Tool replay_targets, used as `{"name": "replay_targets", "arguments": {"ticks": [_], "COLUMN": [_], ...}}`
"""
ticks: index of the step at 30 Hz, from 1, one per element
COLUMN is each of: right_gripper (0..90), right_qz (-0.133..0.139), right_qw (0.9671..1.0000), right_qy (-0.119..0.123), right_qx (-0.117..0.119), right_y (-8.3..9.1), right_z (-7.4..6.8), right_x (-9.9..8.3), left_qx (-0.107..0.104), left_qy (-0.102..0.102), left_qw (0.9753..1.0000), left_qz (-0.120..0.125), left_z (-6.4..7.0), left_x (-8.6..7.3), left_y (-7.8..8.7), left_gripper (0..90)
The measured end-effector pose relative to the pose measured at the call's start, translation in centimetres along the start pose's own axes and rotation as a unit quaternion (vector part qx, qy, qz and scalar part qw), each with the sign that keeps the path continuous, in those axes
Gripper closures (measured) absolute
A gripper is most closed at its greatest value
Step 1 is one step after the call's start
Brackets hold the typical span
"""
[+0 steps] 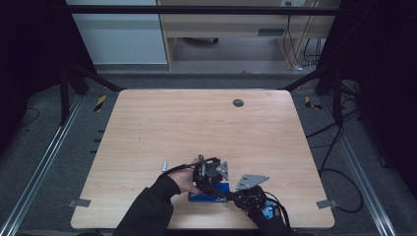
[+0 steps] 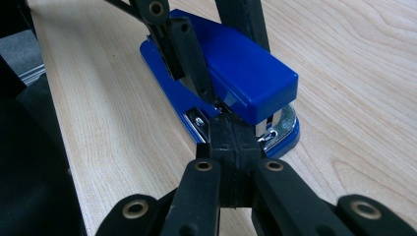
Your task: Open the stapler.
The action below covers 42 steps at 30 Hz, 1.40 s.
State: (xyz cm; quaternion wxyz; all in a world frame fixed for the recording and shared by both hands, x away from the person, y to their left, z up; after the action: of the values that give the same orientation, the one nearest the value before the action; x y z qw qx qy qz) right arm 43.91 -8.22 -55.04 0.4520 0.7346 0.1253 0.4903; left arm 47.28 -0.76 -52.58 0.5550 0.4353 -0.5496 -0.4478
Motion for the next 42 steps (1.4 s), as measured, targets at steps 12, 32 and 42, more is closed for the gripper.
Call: {"name": "replay_targets", "arguments": {"ticks": [12, 32, 42], "right_gripper": [90.0, 90.0, 90.0], "right_qz": [0.003, 0.003, 0.029], "right_qw": [0.9999, 0.9999, 0.9995], "right_qy": [-0.008, 0.009, 0.008], "right_qx": [0.005, -0.003, -0.001], "right_y": [0.2, -0.1, 0.7], "right_z": [0.2, 0.4, 0.5], "right_x": [0.0, 0.3, 0.7], "left_qx": [0.013, 0.016, 0.015], "left_qy": [0.004, 0.009, 0.014], "left_qw": [0.9965, 0.9953, 0.9943], "left_qz": [0.082, 0.095, 0.104], "left_z": [0.1, -0.2, -0.3], "left_x": [-0.5, -1.3, -1.4], "left_y": [3.8, 1.6, 1.7], "left_gripper": [66.2, 65.7, 65.6]}}
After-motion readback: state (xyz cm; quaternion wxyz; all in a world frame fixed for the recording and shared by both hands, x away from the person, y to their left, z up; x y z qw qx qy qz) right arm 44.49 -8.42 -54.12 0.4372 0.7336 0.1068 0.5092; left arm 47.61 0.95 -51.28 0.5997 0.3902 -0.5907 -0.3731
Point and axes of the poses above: each handheld gripper's, and its own axes: y roughly backward along the jaws, x roughly out of its top, z roughly to its right, the point moved 9 cm from there along -y, roughly forward along the jaws, and after that the axes turned 12 degrees about -z, right-handed, at the moved point
